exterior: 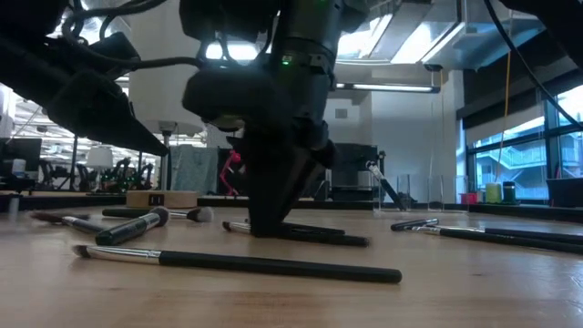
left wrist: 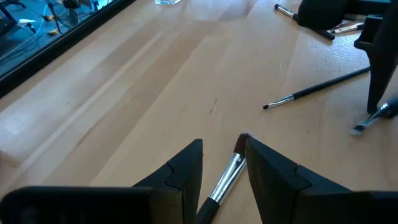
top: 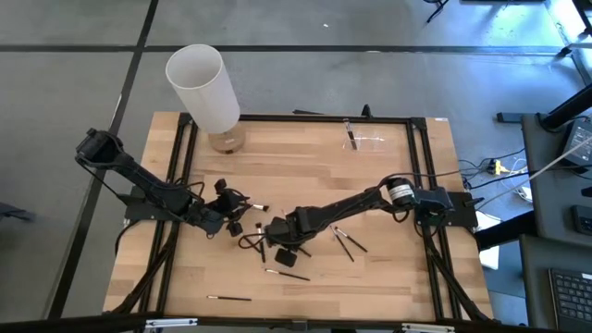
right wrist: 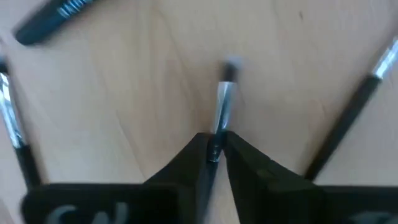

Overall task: Put items in baskets/containers
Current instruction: Put the eyeshadow brush into the left side of the transparent organizer

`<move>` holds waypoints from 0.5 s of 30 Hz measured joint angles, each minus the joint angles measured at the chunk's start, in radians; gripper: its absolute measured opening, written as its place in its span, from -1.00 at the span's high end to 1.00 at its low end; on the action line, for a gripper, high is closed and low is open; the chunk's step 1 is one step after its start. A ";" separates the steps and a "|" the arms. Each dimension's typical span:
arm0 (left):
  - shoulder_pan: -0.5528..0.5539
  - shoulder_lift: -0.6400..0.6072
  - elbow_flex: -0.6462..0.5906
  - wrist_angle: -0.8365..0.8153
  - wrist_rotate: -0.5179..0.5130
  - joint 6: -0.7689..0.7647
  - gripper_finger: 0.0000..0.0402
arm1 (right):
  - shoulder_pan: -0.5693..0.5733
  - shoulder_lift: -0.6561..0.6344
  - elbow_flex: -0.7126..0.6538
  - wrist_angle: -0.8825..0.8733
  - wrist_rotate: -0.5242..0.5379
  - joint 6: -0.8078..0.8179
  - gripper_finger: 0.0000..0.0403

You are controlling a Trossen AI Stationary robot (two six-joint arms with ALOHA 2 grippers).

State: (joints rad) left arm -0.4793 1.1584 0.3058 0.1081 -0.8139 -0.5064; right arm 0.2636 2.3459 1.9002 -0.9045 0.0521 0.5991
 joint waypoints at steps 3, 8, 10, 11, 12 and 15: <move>0.000 0.000 0.000 0.000 -0.002 0.000 0.41 | 0.000 0.000 -0.002 -0.017 -0.002 -0.004 0.85; 0.000 0.000 0.000 0.000 -0.003 0.001 0.41 | -0.005 0.003 -0.005 -0.031 -0.007 -0.022 0.93; 0.000 0.000 0.000 0.000 -0.003 0.002 0.41 | -0.006 0.003 -0.006 -0.028 -0.007 -0.028 0.90; 0.000 0.000 0.000 0.000 -0.003 0.003 0.41 | -0.006 0.002 -0.002 -0.028 -0.009 -0.029 0.88; 0.000 0.000 0.000 0.000 -0.003 0.003 0.41 | -0.006 -0.003 0.004 -0.033 -0.017 -0.031 0.86; 0.000 0.000 0.000 0.000 -0.003 0.003 0.41 | -0.010 -0.003 0.037 -0.052 -0.061 -0.057 0.86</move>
State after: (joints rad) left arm -0.4793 1.1584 0.3058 0.1081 -0.8167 -0.5030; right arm 0.2540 2.3432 1.9370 -0.9570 -0.0090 0.5419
